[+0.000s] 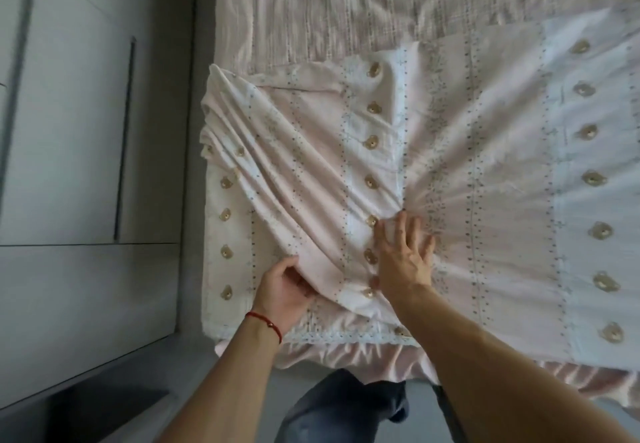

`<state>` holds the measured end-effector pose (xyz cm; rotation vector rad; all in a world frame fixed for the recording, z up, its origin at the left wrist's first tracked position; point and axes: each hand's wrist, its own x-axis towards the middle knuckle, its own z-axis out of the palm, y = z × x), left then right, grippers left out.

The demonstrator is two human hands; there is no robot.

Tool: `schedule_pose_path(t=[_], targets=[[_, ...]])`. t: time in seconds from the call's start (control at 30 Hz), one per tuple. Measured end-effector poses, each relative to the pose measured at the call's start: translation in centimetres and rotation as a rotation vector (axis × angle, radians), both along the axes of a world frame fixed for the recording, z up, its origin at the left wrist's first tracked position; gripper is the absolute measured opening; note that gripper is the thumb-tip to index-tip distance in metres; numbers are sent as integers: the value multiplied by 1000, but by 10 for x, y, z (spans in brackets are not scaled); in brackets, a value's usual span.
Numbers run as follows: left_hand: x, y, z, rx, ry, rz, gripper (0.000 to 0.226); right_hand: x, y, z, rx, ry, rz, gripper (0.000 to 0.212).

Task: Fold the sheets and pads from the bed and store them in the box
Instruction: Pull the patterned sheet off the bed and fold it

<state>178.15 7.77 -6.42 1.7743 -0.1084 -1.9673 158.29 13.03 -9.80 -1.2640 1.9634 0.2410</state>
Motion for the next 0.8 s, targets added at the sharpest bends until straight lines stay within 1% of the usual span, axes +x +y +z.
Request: schedule_pose_path(t=[0.07,0.1,0.17,0.2,0.33,0.4,0.43,0.5,0.57,0.67,0.8], targets=[[7,-30,6,-35,54,129,38,1,-4,2,32,-21,1,114],[10,-46,5,-39,83,186,41,1,-4,3,41,-16,0,116],[19,-86,-1,-36,136,230,53,5,-9,2,59,15,-7,117],[22,-105,-2,-57,142,227,55,6,-10,1,61,26,-13,117],[35,-181,-14,-132,95,97,41,9,-12,-4,29,70,-63,117],[39,-211,-17,-142,49,-35,48,10,-8,-11,35,82,-77,119],[42,-221,-17,-146,29,-67,50,8,-4,-15,31,93,-75,120],[53,-246,-14,-166,-21,-90,49,9,-4,-24,19,135,-77,122],[66,-267,-13,-177,-58,-73,42,10,-8,-26,42,160,-78,125],[95,-270,-2,-209,-54,-113,31,17,-11,-22,67,183,-81,126],[142,-222,13,-205,-38,-26,32,17,-16,-13,62,189,-99,124]])
